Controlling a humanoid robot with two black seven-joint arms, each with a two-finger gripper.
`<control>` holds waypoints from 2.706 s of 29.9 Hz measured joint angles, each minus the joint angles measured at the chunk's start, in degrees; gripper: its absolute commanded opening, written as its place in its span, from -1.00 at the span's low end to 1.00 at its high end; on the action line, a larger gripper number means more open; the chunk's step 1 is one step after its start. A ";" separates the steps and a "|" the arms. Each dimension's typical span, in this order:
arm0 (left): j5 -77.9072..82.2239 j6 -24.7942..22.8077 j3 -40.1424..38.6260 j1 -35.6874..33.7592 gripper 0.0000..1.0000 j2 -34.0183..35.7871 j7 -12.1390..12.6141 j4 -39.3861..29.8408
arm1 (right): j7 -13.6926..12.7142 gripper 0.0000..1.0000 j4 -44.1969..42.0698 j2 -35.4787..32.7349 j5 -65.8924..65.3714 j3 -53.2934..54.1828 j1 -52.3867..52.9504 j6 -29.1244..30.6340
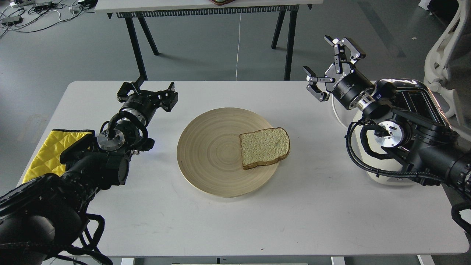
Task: Put bread in toaster with right arm
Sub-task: 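Raise the right gripper up and away from the toaster, then lower the open right gripper toward the bread slice on the plate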
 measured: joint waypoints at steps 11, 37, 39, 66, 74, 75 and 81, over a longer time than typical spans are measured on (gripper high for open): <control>0.18 0.00 0.70 -0.07 1.00 0.03 -0.04 0.01 | 0.00 0.89 -0.08 -0.02 0.00 -0.04 0.17 0.00; 0.18 0.00 0.72 -0.07 1.00 0.05 -0.07 0.08 | 0.00 0.90 6.07 -9.70 -2.66 -8.95 8.76 0.00; 0.18 0.00 0.72 -0.07 1.00 0.05 -0.07 0.08 | 0.00 0.90 7.15 -11.18 -4.03 -9.00 9.93 0.00; 0.18 0.00 0.72 -0.17 1.00 -0.05 -0.05 0.07 | -0.01 0.92 16.85 -4.54 -15.99 -61.39 43.27 0.02; 0.18 0.00 0.72 -0.17 1.00 -0.05 -0.05 0.07 | -4.04 0.92 30.40 -3.65 -15.99 -64.11 44.97 -0.69; 0.18 0.00 0.72 -0.17 1.00 -0.05 -0.06 0.07 | -4.32 0.92 31.13 -3.72 -15.99 -63.95 45.00 -1.26; 0.18 0.00 0.72 -0.17 1.00 -0.05 -0.08 0.07 | -7.78 0.92 31.25 -4.01 -20.14 -64.13 44.26 -3.08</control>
